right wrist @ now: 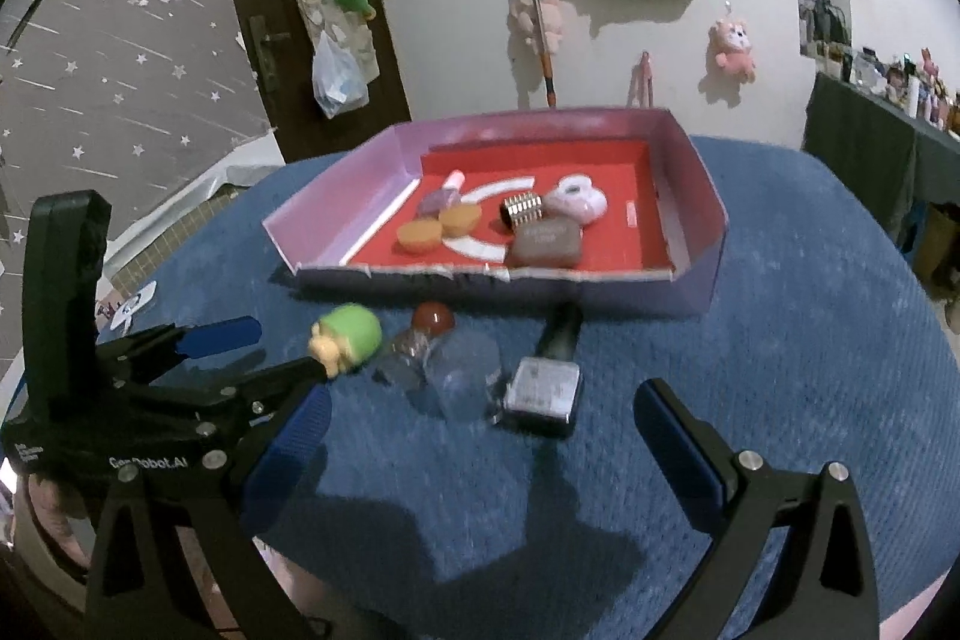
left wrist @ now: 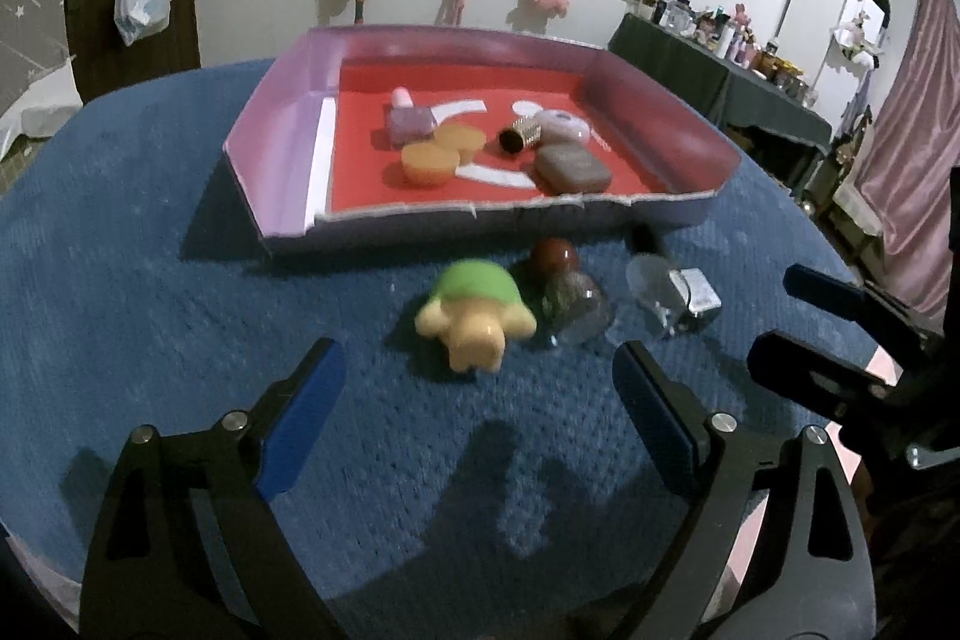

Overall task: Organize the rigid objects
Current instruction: 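Move the left tool to the green turtle toy while the right tool approaches the black bottle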

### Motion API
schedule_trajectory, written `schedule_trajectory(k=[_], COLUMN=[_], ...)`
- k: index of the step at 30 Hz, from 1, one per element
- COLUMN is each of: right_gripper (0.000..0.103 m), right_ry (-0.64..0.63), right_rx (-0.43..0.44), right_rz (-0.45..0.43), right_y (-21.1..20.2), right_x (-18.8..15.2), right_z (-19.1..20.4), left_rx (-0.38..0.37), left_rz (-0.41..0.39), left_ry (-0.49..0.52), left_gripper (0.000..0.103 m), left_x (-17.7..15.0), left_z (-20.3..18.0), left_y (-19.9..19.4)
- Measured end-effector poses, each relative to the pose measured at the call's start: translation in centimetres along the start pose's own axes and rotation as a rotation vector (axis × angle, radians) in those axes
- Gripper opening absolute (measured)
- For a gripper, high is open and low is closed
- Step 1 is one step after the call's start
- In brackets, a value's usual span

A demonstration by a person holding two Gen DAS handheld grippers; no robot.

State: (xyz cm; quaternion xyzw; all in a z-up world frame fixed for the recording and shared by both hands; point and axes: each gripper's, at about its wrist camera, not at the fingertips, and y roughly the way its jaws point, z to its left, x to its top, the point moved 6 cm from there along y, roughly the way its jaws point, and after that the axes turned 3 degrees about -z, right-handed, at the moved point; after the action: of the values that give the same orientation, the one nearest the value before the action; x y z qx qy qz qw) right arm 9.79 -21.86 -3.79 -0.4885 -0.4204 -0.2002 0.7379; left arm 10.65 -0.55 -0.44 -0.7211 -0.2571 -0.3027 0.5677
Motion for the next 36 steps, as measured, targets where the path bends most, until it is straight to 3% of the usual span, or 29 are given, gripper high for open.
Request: schedule_trajectory(k=[9, 14, 23, 36], right_gripper=[0.103, 0.103, 0.103, 0.103], right_ry=[0.017, -0.005, -0.072, -0.037], right_rx=[-0.029, -0.056, -0.126, -0.224], right_rz=[0.072, 0.094, 0.093, 0.093], right_y=[1.1, 1.5, 2.1, 2.7], right_x=[-3.6, -4.8, -5.2, -4.1], right_z=[-0.5, -0.4, -0.4, -2.9], left_rx=[0.004, 0.031, 0.065, 0.075], left_rz=[0.056, 0.045, 0.037, 0.037], left_ry=[-0.038, -0.011, 0.020, 0.012], left_gripper=[0.091, 0.091, 0.092, 0.097], left_x=[-2.6, -3.1, -3.1, -2.1], left_z=[0.3, 0.0, -0.5, -0.1], left_y=[0.8, 0.7, 0.8, 1.8])
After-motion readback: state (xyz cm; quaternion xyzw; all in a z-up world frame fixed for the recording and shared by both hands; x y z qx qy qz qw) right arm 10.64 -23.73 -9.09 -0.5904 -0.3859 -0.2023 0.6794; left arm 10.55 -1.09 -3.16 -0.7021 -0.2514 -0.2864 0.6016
